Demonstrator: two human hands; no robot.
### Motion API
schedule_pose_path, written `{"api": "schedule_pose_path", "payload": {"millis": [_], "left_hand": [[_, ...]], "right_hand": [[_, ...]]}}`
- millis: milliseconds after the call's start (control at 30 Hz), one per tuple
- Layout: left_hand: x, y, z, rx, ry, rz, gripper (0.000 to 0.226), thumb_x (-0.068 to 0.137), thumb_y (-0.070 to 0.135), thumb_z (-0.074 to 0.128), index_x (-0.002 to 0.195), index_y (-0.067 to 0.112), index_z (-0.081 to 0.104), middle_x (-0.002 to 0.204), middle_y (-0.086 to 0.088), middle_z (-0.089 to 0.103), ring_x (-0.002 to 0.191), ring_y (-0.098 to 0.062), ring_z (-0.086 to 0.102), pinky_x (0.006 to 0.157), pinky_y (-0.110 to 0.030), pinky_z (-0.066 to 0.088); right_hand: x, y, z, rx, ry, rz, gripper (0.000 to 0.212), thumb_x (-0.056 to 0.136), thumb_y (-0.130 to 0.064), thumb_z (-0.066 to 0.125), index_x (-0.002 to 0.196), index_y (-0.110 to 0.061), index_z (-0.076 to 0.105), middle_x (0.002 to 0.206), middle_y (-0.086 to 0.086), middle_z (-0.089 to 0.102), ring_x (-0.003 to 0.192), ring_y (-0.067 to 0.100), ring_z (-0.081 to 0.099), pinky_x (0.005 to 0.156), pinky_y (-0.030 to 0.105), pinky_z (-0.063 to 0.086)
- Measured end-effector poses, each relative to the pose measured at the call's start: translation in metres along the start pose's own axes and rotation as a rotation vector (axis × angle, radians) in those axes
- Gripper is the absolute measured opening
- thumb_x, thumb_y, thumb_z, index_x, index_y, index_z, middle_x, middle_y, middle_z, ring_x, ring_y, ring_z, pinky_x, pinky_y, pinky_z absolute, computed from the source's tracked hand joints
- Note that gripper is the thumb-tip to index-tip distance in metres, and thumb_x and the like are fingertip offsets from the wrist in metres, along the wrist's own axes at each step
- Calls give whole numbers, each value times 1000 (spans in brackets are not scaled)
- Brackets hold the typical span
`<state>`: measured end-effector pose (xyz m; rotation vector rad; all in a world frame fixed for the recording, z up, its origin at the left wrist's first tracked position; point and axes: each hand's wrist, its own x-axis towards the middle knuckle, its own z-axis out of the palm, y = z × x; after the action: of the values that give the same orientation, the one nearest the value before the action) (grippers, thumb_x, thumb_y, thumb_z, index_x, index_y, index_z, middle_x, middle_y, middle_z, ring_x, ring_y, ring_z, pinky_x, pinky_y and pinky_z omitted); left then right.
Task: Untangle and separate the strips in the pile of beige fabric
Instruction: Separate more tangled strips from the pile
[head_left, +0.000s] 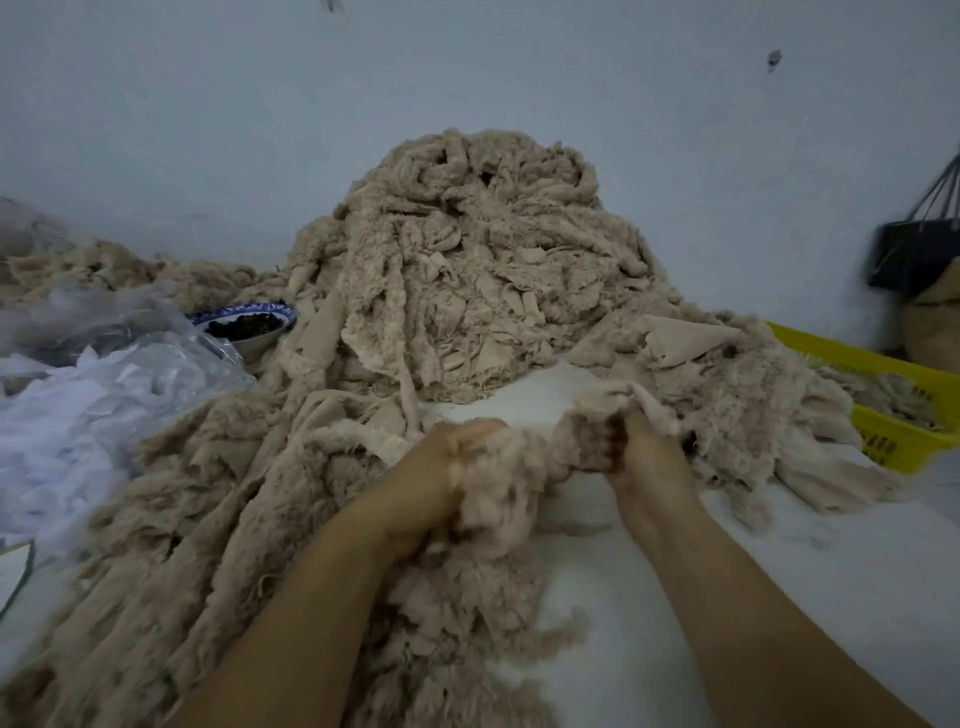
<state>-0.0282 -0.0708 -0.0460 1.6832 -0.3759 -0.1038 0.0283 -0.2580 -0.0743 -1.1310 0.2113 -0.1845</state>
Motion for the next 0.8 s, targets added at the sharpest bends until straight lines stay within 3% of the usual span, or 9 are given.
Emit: {"api": "schedule_pose_path", "payload": {"millis": [100, 167, 233, 300, 367, 433, 500, 633, 800], "left_hand": [[5, -1, -12, -298, 272, -49, 34, 95, 22, 56, 65, 19, 72, 55, -5, 61, 43, -14, 54, 44, -21, 43], [5, -2, -15, -461, 393, -30, 18, 89, 28, 59, 77, 15, 65, 49, -9, 57, 37, -16, 53, 40, -21, 41], [7, -2, -15, -514, 541, -120, 30, 98, 24, 52, 79, 8, 67, 40, -2, 54, 33, -13, 52, 38, -19, 42], [6, -3, -14, -491, 406, -181, 52, 102, 24, 48, 72, -13, 68, 40, -2, 52, 34, -17, 49, 40, -22, 39], [2, -3, -9, -469, 311, -230, 63, 102, 18, 48, 44, 2, 64, 39, 0, 53, 32, -11, 50, 35, -18, 39], [0, -6, -7, -443, 196, -250, 64, 100, 25, 52, 38, 11, 64, 44, -1, 59, 38, -5, 58, 39, -14, 45], [2, -5, -5, -377, 83, -193, 35, 84, 41, 69, 61, 14, 72, 65, -3, 70, 58, -9, 68, 54, -19, 53], [11, -5, -10, -216, 247, -189, 47, 85, 41, 67, 105, -1, 69, 91, -17, 75, 86, -22, 73, 76, -31, 60], [0, -3, -21, -229, 19, -172, 45, 74, 37, 80, 97, -1, 74, 88, -14, 73, 79, -22, 69, 73, -26, 55]], "right_hand": [[-8, -2, 6, 49, -123, -24, 23, 103, -28, 49, 97, -17, 68, 93, -2, 72, 80, 8, 66, 72, 24, 50], [-17, 1, 11, -89, -211, -18, 22, 98, -37, 55, 92, -29, 75, 103, -13, 74, 95, 4, 68, 90, 31, 47], [-27, 4, 14, -257, -225, -2, 25, 87, -53, 60, 98, -36, 74, 105, -22, 72, 109, 6, 63, 97, 35, 42], [-35, 4, 14, -410, -222, -19, 50, 83, -68, 59, 121, -36, 65, 117, -23, 63, 116, 7, 54, 91, 27, 39], [-45, 5, 14, -528, -334, -112, 59, 86, -71, 54, 136, -39, 53, 125, -26, 53, 117, 1, 48, 94, 20, 37], [-51, 9, 19, -664, -526, -250, 33, 99, -48, 50, 130, -38, 53, 119, -30, 51, 115, -6, 45, 90, -2, 31], [-52, 13, 26, -811, -634, -361, 23, 106, -24, 43, 127, -31, 50, 120, -21, 50, 115, -5, 42, 89, -9, 22], [-54, 21, 28, -788, -726, -370, 42, 104, -41, 43, 145, -37, 38, 148, -20, 38, 138, -5, 29, 112, 7, 20], [-45, 12, 28, -208, -438, 102, 41, 86, -69, 52, 118, -46, 64, 118, -14, 68, 106, -2, 65, 89, 22, 51]]}}
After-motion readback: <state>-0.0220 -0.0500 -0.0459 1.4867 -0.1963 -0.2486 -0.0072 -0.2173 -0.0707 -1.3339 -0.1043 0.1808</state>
